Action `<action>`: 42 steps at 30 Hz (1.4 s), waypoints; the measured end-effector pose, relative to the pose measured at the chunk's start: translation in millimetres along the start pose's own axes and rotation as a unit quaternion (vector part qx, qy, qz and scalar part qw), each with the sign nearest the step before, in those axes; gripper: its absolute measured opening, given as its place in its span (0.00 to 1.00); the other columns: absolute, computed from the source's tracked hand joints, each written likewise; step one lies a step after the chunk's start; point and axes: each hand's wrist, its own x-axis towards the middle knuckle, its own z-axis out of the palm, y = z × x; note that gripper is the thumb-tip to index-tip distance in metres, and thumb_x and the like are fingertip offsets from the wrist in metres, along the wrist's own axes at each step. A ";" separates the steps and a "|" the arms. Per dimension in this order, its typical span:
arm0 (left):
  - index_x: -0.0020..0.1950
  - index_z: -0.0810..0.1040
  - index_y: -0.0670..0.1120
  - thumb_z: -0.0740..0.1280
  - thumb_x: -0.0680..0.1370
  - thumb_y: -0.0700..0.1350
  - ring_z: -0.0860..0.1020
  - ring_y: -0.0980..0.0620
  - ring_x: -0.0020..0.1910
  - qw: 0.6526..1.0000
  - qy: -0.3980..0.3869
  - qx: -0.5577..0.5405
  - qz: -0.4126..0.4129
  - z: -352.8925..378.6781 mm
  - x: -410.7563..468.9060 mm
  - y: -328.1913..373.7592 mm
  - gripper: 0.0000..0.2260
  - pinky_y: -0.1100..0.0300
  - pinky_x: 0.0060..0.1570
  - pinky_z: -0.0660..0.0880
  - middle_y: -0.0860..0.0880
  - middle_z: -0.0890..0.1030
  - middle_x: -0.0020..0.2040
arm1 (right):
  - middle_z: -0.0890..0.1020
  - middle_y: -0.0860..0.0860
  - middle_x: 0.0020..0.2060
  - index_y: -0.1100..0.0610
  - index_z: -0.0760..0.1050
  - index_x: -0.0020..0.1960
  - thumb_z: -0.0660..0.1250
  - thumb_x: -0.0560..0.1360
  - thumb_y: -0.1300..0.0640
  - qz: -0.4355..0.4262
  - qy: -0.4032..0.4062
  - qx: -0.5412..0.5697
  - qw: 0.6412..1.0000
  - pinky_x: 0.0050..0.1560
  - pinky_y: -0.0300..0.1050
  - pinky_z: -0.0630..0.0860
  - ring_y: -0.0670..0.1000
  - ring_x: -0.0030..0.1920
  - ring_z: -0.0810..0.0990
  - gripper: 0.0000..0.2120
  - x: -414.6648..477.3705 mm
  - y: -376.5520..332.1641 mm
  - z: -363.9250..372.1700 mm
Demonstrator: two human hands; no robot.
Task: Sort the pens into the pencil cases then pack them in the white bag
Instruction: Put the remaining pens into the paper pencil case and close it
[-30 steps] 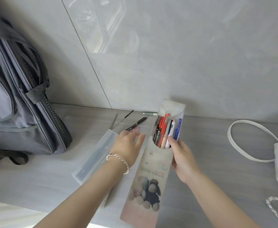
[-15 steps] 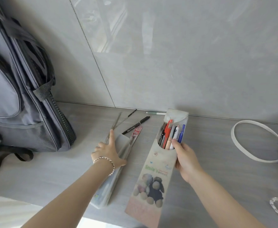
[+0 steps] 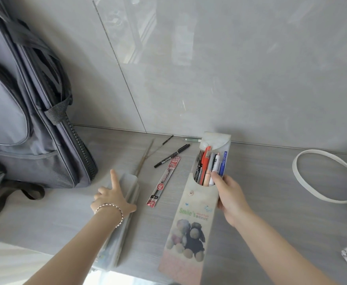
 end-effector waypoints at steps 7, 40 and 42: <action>0.76 0.46 0.41 0.61 0.71 0.67 0.48 0.37 0.75 0.996 0.069 -0.028 0.045 -19.3 -19.3 25.0 0.46 0.46 0.73 0.50 0.34 0.48 0.75 | 0.80 0.49 0.37 0.52 0.75 0.45 0.61 0.77 0.51 -0.041 -0.035 -0.043 0.998 0.33 0.40 0.71 0.47 0.32 0.77 0.07 -3.4 -3.7 8.0; 0.35 0.63 0.42 0.55 0.81 0.47 0.59 0.50 0.29 0.878 0.004 -0.477 0.035 -46.6 38.3 4.5 0.16 0.57 0.30 0.56 0.48 0.62 0.30 | 0.72 0.61 0.58 0.54 0.63 0.68 0.55 0.76 0.64 -0.190 0.018 -0.532 0.825 0.44 0.46 0.70 0.63 0.50 0.77 0.22 104.3 -15.6 110.7; 0.37 0.66 0.41 0.55 0.81 0.48 0.60 0.50 0.29 0.880 -0.009 -0.474 0.036 -46.1 38.0 5.6 0.16 0.57 0.30 0.57 0.47 0.63 0.31 | 0.76 0.62 0.56 0.56 0.67 0.65 0.54 0.76 0.63 -0.180 -0.047 -0.606 0.774 0.47 0.46 0.72 0.62 0.52 0.77 0.18 110.4 -23.2 114.4</action>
